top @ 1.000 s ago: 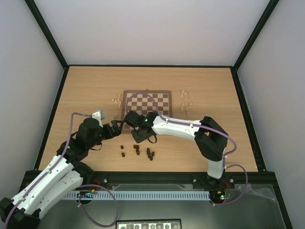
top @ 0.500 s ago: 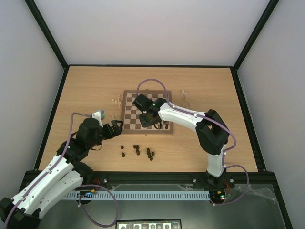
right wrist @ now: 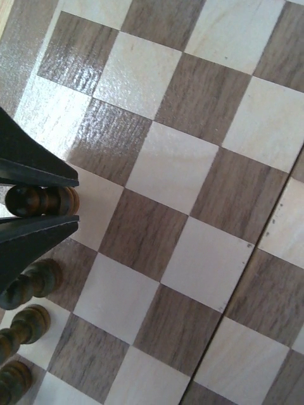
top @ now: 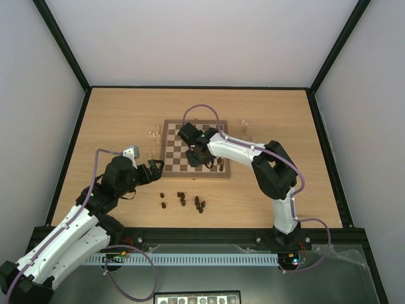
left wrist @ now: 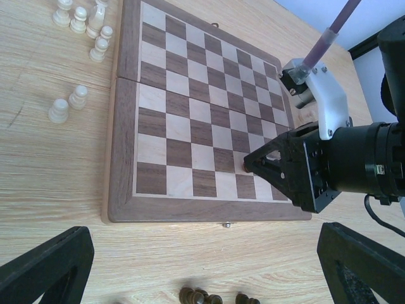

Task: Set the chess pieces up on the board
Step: Place the chess piece on the chessboard.

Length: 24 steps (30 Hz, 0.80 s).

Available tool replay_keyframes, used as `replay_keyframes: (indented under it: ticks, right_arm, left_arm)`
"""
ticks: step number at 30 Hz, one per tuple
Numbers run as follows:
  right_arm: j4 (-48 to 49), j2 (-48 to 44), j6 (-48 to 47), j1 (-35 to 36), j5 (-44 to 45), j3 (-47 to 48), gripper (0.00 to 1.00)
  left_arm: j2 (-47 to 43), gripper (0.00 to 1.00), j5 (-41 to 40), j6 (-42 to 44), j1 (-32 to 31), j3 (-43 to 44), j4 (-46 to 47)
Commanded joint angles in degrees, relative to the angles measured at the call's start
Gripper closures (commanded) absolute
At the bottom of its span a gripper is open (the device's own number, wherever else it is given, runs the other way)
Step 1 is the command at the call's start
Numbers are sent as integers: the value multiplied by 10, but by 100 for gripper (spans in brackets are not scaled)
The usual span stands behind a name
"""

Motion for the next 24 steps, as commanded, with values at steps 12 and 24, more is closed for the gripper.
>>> replay_keyframes:
  ticks: [12,24]
  right_arm:
    - [-17,3,-12,-15,-7,20,76]
    - [-29,-87,-15,31,-61,27,46]
  left_arm:
    - [4,0,-1,1,0,-5,6]
    - [1,0,-5,-2,0,2,1]
